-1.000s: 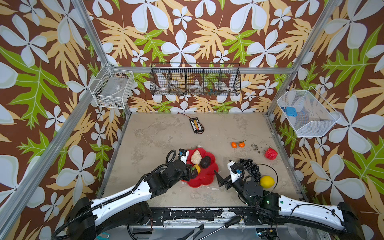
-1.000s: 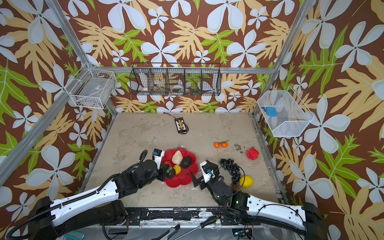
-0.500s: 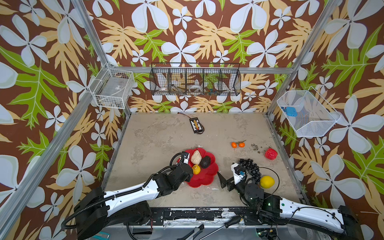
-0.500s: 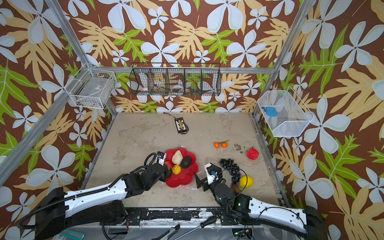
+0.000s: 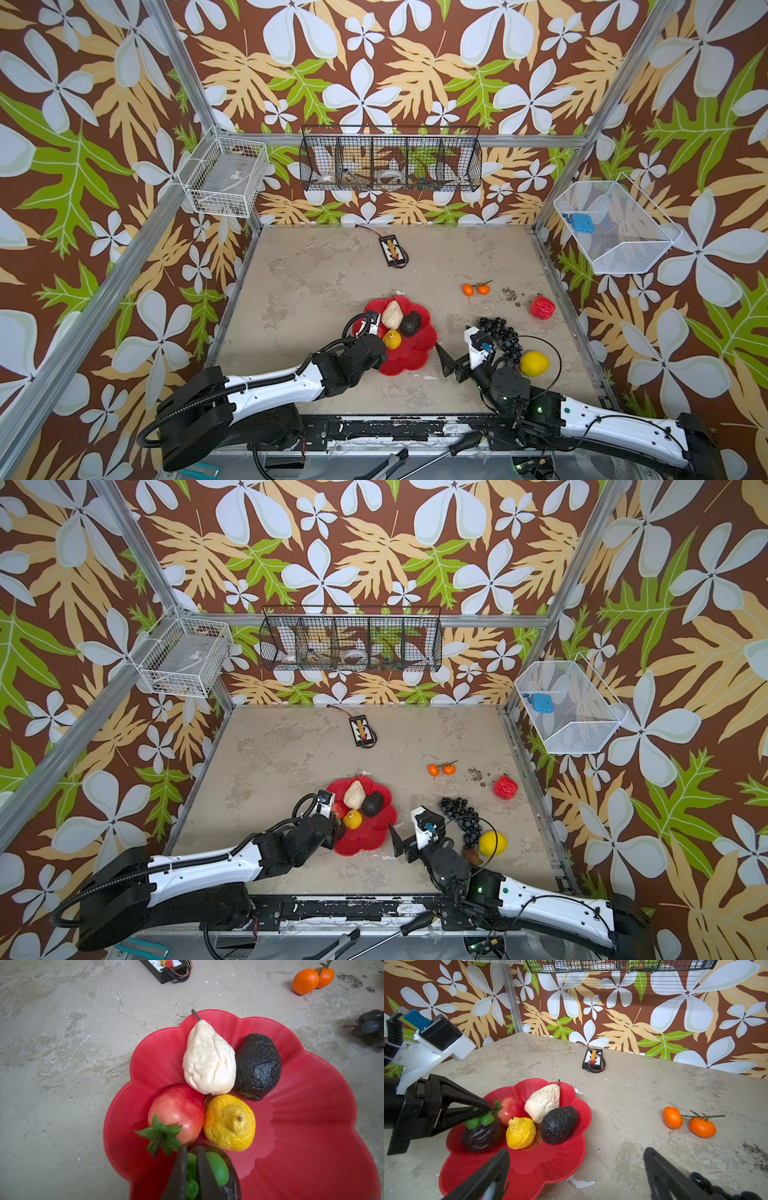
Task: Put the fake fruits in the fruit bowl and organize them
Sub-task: 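Lower the mangosteen into the red bowl with the left gripper while the right draws back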
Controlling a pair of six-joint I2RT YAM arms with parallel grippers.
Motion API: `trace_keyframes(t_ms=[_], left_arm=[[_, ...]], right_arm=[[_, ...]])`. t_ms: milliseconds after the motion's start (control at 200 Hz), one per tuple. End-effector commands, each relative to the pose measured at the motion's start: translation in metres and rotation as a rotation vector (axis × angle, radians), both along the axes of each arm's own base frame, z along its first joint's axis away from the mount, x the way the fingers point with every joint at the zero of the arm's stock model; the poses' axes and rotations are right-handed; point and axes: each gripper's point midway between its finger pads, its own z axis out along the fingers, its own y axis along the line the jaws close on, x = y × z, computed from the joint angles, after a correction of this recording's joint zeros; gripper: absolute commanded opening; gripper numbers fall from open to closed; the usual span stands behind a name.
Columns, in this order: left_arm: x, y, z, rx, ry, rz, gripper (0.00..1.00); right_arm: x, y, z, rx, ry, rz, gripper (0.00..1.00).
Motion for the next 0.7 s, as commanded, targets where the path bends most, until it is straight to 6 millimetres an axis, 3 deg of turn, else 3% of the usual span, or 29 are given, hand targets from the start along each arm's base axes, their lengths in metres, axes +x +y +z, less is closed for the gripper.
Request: trace_keyframes(t_ms=[0,280,561,696], left_arm=[[0.006,-0.003,0.006,-0.008,-0.042,0.005,0.05],[0.005,-0.008,-0.003,0.005,-0.021,-0.017,0.16],[0.006,-0.001,0.007,-0.002,-0.047,0.015,0.31],[0.006,-0.001,0.013,-0.020,-0.054,0.013,0.33]], right_arm=[[0.001,0.000,0.005,0.025,-0.010,-0.004,1.00],[0.001,0.000,0.003,0.019,-0.008,-0.007,1.00],[0.001,-0.001,0.004,0.022,-0.009,-0.010,1.00],[0.001,-0.001,0.004,0.023,-0.007,-0.010,1.00]])
